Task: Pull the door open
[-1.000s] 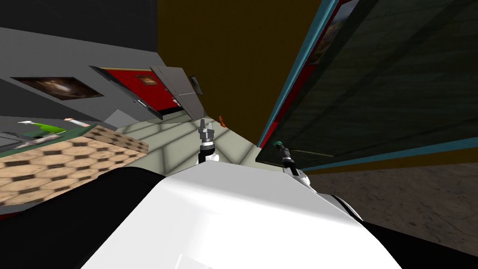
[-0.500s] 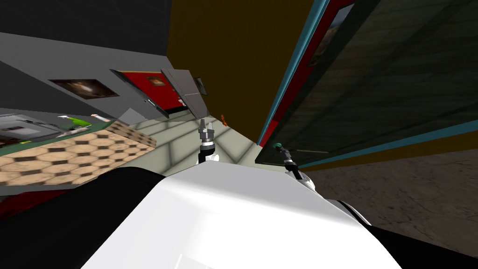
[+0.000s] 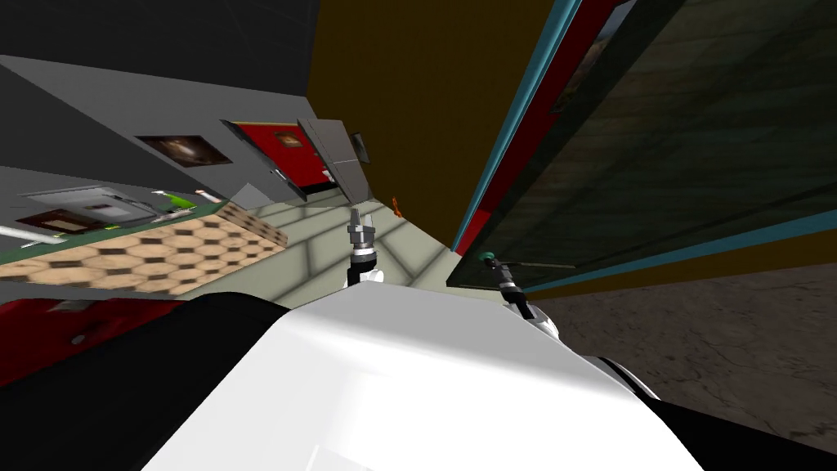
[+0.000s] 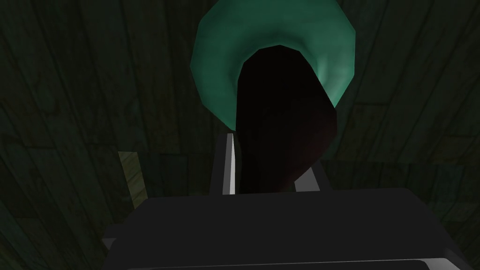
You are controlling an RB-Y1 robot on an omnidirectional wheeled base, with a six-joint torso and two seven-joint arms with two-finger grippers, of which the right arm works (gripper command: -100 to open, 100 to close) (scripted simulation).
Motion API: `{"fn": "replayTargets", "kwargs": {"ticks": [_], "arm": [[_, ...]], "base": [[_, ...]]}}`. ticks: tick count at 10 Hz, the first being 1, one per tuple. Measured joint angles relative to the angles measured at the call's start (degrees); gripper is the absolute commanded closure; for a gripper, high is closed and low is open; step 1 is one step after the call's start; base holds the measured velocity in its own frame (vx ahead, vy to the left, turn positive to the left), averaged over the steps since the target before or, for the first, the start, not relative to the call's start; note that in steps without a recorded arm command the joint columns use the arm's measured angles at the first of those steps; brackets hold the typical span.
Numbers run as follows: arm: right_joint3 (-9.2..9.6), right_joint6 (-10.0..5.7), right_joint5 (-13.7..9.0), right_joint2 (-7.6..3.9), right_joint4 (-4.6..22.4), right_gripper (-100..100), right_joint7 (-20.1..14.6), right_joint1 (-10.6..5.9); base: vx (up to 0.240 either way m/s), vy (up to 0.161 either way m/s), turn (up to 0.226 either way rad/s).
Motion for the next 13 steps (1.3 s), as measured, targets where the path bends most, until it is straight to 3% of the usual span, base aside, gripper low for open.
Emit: {"fn": "replayTargets", "kwargs": {"ticks": [5, 13], "arm": [[1.52, -3.35, 0.3, -1.66, -0.19, 100, -1.56, 2.28], [2.61, -8.47, 0.15, -3.42, 2.45, 100, -3.01, 3.49]], "base": [[-0.186, -0.09, 0.139], [-0.166, -0.074, 0.144]]}}
